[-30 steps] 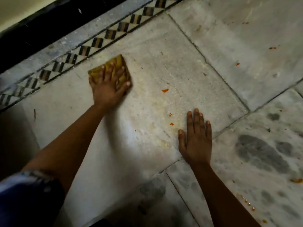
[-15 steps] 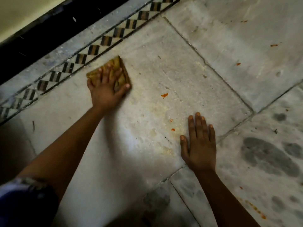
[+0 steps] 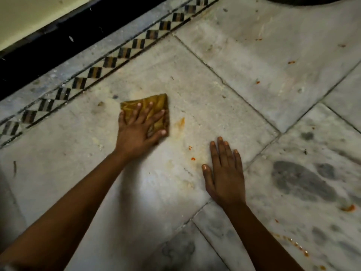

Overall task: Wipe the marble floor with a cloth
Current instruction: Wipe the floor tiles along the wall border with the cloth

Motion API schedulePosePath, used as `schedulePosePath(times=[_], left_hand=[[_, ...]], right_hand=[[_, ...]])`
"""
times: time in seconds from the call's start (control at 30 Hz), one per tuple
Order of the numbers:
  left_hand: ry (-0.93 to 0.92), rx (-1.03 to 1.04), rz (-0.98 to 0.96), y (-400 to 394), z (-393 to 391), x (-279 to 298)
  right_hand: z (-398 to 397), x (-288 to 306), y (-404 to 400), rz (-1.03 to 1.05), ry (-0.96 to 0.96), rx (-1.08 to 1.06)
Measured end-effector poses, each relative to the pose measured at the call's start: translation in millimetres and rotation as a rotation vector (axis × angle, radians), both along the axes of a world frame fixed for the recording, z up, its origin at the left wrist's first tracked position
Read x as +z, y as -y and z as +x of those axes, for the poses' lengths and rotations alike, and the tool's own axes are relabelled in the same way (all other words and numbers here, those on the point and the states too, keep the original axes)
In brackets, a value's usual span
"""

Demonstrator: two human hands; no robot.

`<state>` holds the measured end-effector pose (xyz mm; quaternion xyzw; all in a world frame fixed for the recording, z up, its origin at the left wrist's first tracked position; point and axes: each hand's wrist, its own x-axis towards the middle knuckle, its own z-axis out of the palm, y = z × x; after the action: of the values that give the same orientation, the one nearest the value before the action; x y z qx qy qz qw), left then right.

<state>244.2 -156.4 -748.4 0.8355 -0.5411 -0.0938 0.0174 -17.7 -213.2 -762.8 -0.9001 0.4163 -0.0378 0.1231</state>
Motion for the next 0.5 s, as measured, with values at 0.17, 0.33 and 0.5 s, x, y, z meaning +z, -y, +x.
schedulePosePath(times=[0.17,0.33,0.5], left_hand=[[-0.081,0.224,0.033,73.2,-13.1,3.5],[0.020,-0.131,0.018,41.0,-68.0,3.1],[-0.006,-0.089,0.035,-19.6,-30.5,1.9]], right_hand=[[-1.6,-0.4,-0.7,0.015,0.074,-0.001],[-9.1,0.8,16.6,-0.012,0.100,-0.040],[-24.1,-4.2,27.0,-0.035,0.057,-0.030]])
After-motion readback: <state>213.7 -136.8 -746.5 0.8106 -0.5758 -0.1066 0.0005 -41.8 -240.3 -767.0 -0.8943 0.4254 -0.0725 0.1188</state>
